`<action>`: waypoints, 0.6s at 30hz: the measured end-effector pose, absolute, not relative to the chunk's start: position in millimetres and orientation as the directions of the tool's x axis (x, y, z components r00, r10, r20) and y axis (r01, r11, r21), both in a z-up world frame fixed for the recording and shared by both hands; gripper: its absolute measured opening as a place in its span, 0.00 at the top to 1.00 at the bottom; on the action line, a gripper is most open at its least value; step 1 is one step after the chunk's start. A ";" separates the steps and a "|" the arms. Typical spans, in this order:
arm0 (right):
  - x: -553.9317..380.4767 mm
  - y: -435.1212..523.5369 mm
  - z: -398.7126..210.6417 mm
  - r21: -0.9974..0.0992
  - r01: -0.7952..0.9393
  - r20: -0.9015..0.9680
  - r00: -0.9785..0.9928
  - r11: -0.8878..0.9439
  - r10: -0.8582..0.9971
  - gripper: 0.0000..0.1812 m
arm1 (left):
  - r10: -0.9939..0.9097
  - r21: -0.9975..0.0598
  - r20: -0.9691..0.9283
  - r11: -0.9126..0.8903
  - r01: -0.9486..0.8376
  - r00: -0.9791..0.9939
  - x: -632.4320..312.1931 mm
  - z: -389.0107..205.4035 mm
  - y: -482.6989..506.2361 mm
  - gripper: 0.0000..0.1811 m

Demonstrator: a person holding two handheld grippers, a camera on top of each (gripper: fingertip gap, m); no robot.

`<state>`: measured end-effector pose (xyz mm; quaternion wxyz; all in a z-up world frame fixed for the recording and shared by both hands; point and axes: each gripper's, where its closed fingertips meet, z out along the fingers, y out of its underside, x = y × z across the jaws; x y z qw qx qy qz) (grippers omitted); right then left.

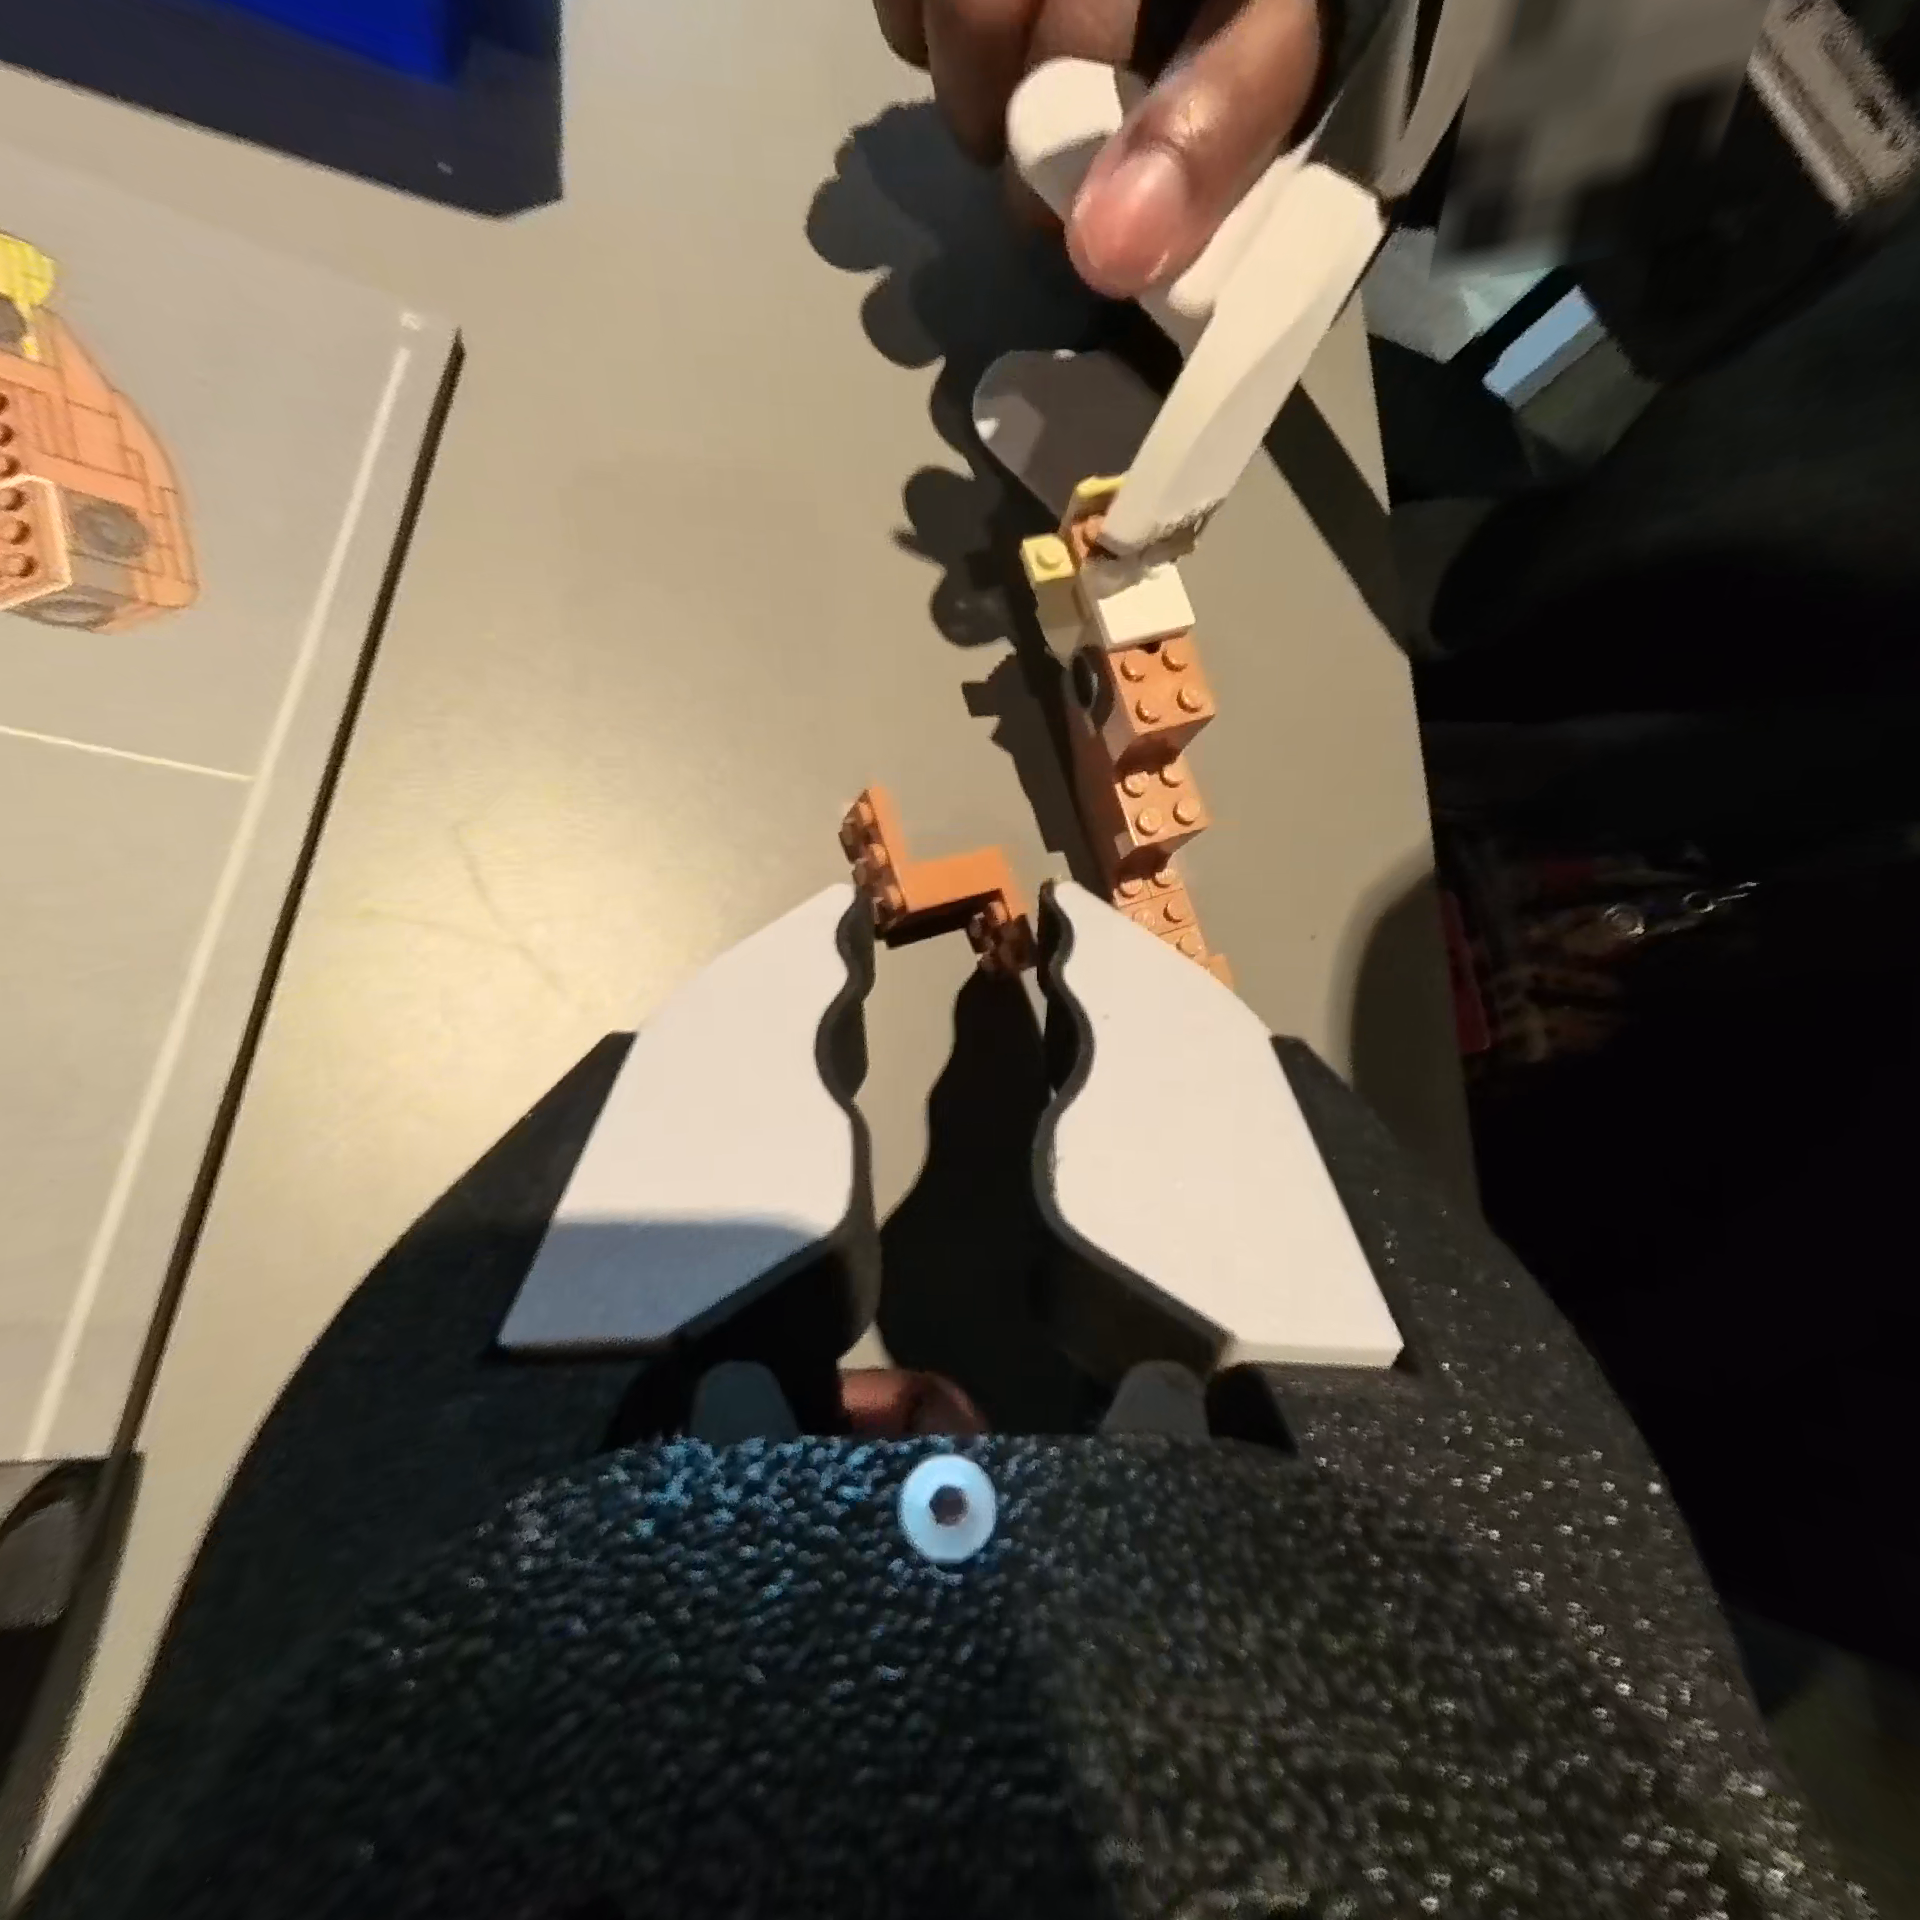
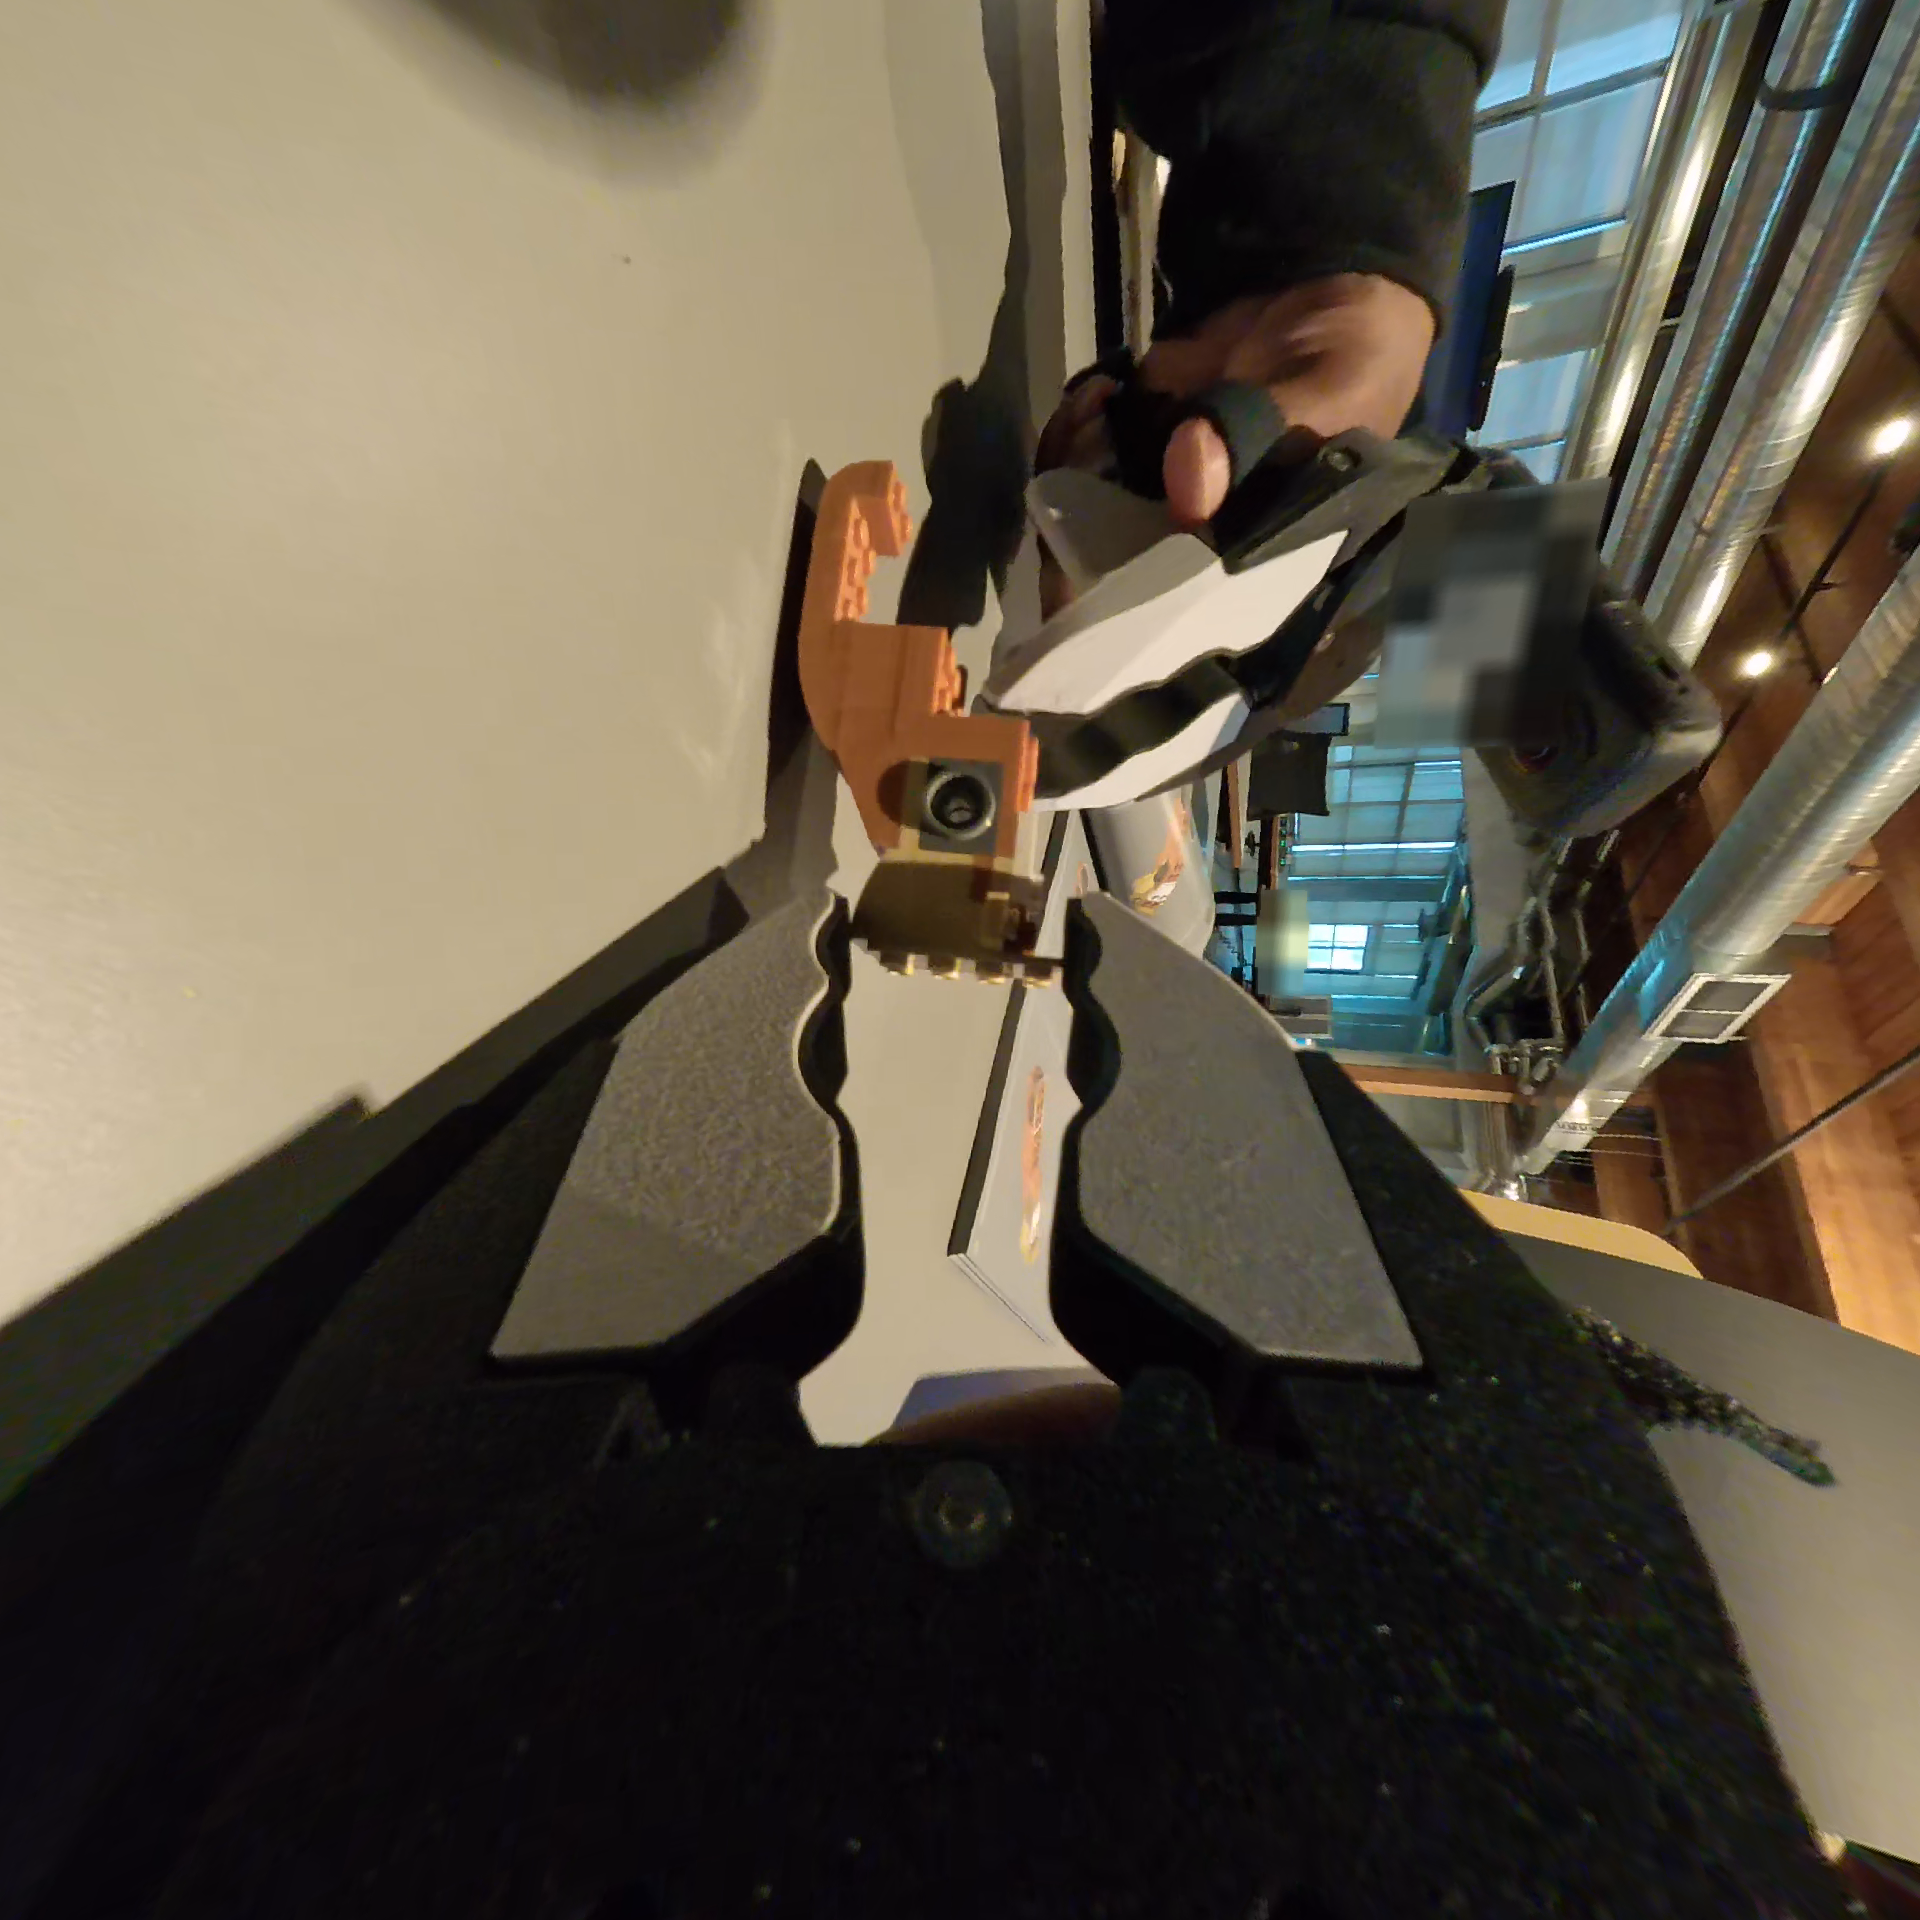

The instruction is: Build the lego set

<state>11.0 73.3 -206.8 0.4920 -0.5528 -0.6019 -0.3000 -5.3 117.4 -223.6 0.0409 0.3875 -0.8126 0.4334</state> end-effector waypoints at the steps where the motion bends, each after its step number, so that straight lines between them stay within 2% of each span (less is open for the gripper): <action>1: 11.3 73.3 -206.5 -0.183 0.961 0.924 0.096 0.207 0.370 0.79 | -0.596 -0.669 0.394 0.337 -0.663 -0.700 -5.3 -224.8 116.5 0.84; 11: 15.6 72.2 -206.1 -0.198 0.964 0.914 0.118 0.175 0.387 0.79 | -0.627 -0.628 0.243 0.480 -0.613 -0.740 -5.2 -227.8 108.9 0.85; 18: 18.7 71.6 -206.5 -0.193 0.970 0.910 0.120 0.149 0.396 0.79 | -0.635 -0.640 0.158 0.517 -0.568 -0.756 -15.4 -209.9 97.1 0.86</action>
